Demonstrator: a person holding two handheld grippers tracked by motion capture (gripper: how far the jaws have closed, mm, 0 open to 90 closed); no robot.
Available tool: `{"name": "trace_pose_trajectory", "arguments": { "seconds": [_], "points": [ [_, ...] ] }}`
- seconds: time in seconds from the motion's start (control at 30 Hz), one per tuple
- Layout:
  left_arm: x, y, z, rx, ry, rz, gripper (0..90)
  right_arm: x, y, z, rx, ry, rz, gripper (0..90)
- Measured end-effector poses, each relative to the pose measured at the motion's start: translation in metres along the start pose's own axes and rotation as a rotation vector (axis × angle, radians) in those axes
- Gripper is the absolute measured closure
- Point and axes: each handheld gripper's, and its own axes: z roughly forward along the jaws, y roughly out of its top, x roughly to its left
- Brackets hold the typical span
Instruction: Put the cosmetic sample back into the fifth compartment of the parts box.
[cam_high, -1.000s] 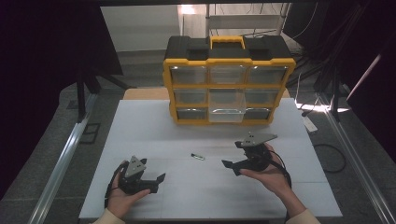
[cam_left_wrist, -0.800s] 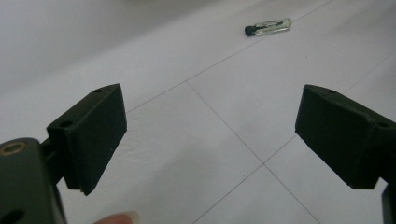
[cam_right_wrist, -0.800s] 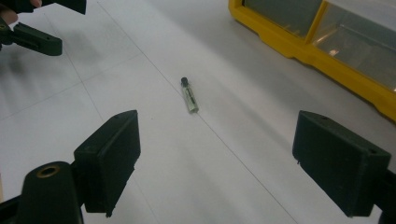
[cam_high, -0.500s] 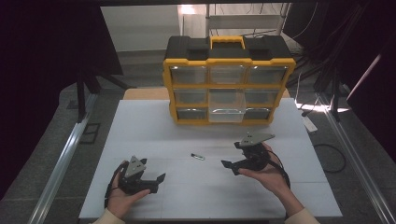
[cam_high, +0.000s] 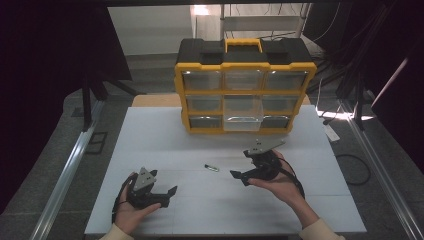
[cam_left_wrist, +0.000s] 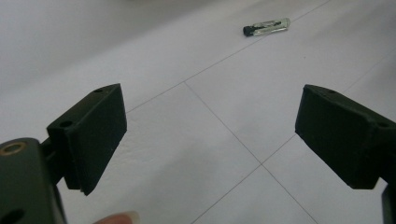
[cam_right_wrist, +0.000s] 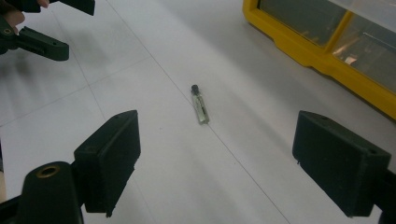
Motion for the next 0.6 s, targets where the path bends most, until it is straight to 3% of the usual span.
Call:
{"name": "trace_pose_trajectory", "arguments": {
  "seconds": [0.6],
  "points": [
    [0.001, 0.000, 0.001, 0.001, -0.004, -0.001, 9.6, 0.008, 0.017, 0.023, 0.030, 0.041, -0.032, 15.4]
  ]
}}
